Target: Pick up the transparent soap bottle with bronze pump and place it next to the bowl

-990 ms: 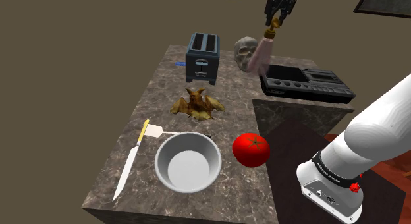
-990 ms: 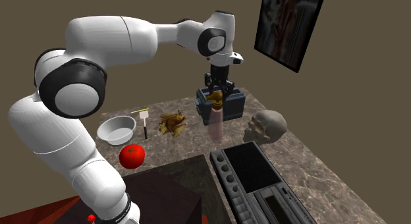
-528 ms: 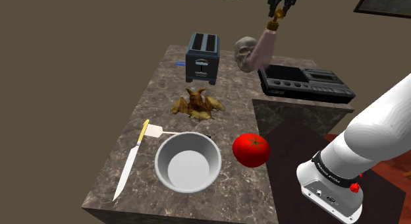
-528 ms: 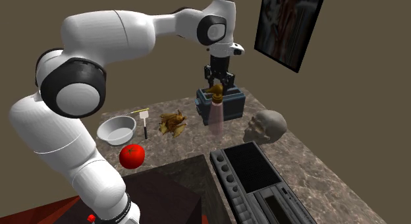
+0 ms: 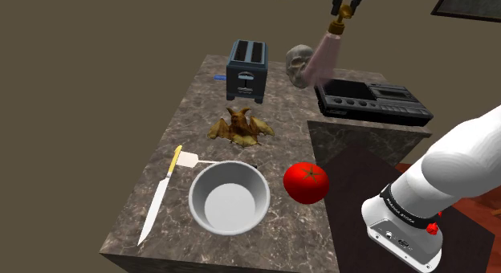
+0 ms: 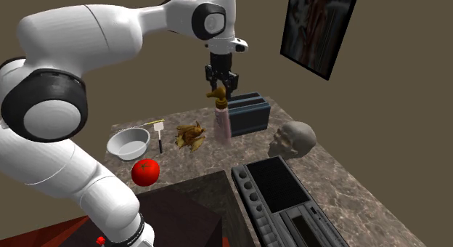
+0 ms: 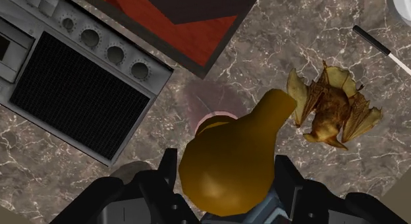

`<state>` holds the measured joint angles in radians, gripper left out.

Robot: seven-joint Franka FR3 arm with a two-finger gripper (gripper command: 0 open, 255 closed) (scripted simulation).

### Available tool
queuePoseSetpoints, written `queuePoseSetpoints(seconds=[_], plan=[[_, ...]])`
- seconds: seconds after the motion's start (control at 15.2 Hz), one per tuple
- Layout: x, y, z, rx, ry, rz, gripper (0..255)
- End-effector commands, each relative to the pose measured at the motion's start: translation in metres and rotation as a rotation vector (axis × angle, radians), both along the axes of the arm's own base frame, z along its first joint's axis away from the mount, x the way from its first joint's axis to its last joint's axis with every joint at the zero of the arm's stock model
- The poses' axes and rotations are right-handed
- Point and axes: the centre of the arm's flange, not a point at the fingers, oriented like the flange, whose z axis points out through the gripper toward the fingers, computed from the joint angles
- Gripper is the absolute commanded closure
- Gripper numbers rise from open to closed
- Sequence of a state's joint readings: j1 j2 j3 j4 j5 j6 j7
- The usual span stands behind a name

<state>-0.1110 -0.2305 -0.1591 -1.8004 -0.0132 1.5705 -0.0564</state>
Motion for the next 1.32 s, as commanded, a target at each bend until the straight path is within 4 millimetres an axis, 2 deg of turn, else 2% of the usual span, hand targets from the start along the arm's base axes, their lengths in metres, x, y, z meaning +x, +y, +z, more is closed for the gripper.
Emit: queuePoseSetpoints(seconds=[0.0,1.25], plan=[[-0.013,0.018,0.009,0.000,0.000,-0.001,255],[-0.151,0.211,0.091,0.000,0.000,-0.001,255]])
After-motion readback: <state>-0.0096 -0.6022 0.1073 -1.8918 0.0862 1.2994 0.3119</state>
